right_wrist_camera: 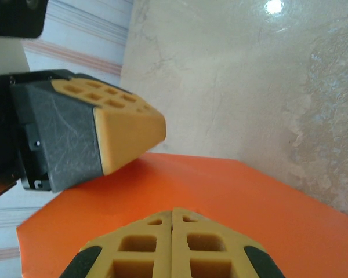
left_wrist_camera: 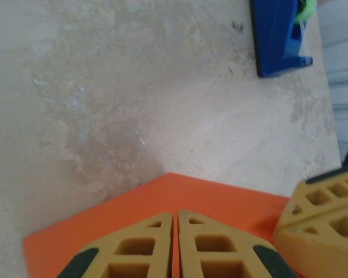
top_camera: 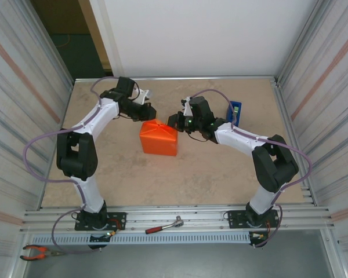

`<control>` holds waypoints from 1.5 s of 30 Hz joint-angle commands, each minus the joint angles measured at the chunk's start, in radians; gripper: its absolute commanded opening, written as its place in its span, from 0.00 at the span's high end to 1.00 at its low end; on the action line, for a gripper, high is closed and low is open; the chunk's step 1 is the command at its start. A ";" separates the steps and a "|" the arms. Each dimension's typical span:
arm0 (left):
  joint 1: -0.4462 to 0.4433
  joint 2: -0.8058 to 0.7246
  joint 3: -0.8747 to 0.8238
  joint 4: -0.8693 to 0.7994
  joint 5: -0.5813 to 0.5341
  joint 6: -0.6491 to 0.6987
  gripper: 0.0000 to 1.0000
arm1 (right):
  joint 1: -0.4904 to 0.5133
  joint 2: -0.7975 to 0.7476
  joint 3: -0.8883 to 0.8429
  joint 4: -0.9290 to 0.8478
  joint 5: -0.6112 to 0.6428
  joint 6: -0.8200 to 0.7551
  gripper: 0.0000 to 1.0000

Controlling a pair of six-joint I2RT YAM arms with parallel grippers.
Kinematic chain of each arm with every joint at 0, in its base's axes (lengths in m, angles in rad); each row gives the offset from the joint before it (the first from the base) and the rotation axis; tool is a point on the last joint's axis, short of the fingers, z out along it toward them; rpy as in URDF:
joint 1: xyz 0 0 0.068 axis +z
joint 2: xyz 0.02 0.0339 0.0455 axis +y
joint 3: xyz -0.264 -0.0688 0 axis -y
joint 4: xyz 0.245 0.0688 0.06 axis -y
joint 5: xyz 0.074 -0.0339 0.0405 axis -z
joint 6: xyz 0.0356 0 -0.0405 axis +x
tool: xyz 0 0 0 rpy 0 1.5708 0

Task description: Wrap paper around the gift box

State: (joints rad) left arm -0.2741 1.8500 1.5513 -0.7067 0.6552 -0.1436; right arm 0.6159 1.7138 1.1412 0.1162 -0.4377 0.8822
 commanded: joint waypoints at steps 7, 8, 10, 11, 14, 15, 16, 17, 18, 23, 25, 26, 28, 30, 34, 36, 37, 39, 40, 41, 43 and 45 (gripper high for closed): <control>-0.002 -0.014 0.010 -0.154 0.129 0.143 0.96 | 0.029 0.050 -0.077 -0.237 0.002 -0.017 1.00; -0.001 -0.019 0.005 -0.155 0.129 0.144 0.97 | 0.030 0.050 -0.077 -0.237 0.001 -0.017 1.00; 0.000 -0.027 -0.004 -0.152 0.130 0.143 0.97 | 0.030 0.050 -0.078 -0.236 0.003 -0.017 1.00; 0.000 -0.031 -0.007 -0.151 0.130 0.142 0.97 | 0.029 0.050 -0.078 -0.236 0.003 -0.017 1.00; 0.000 -0.048 -0.013 -0.146 0.127 0.140 0.97 | 0.029 0.051 -0.081 -0.237 0.003 -0.017 1.00; 0.000 -0.054 -0.016 -0.144 0.127 0.138 0.97 | 0.029 0.052 -0.081 -0.237 0.004 -0.017 1.00; 0.000 -0.059 -0.019 -0.143 0.129 0.139 0.97 | 0.028 0.049 -0.081 -0.237 0.004 -0.017 1.00; 0.000 -0.065 -0.024 -0.146 0.132 0.138 0.98 | 0.029 0.050 -0.082 -0.237 0.004 -0.017 1.00; 0.000 -0.073 -0.031 -0.146 0.130 0.140 0.98 | 0.029 0.049 -0.081 -0.237 0.005 -0.017 1.00; 0.000 -0.116 -0.073 -0.138 0.120 0.139 0.99 | 0.028 0.048 -0.087 -0.236 0.005 -0.019 1.00; -0.002 -0.127 -0.086 -0.136 0.119 0.136 0.99 | 0.028 0.049 -0.087 -0.236 0.005 -0.019 1.00; -0.002 -0.134 -0.094 -0.133 0.121 0.134 0.99 | 0.028 0.050 -0.087 -0.236 0.004 -0.019 1.00; -0.002 -0.150 -0.113 -0.122 0.120 0.128 0.99 | 0.028 0.052 -0.087 -0.234 0.003 -0.017 1.00; -0.004 -0.161 -0.124 -0.118 0.120 0.125 0.99 | 0.028 0.052 -0.086 -0.235 0.002 -0.017 1.00; -0.013 -0.180 -0.143 -0.118 0.119 0.124 1.00 | 0.028 0.051 -0.087 -0.236 0.005 -0.017 1.00; -0.022 -0.191 -0.157 -0.117 0.112 0.123 1.00 | 0.028 0.052 -0.086 -0.237 0.006 -0.017 1.00; -0.028 -0.199 -0.165 -0.117 0.108 0.124 1.00 | 0.028 0.052 -0.087 -0.237 0.005 -0.015 1.00; -0.035 -0.216 -0.181 -0.107 0.097 0.118 1.00 | 0.028 0.050 -0.086 -0.237 0.005 -0.015 1.00; -0.040 -0.226 -0.191 -0.100 0.094 0.115 1.00 | 0.030 0.050 -0.085 -0.239 0.007 -0.015 1.00; -0.040 -0.230 -0.198 -0.096 0.091 0.111 1.00 | 0.029 0.051 -0.086 -0.238 0.005 -0.015 1.00; -0.042 -0.244 -0.214 -0.093 0.085 0.108 1.00 | 0.030 0.050 -0.087 -0.240 0.006 -0.015 1.00; -0.043 -0.259 -0.228 -0.089 0.077 0.105 1.00 | 0.029 0.050 -0.088 -0.240 0.006 -0.015 1.00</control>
State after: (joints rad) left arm -0.3099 1.6310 1.3453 -0.7925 0.7361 -0.0296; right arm 0.6357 1.7138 1.1339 0.1318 -0.4492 0.8822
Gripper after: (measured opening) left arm 0.062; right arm 0.063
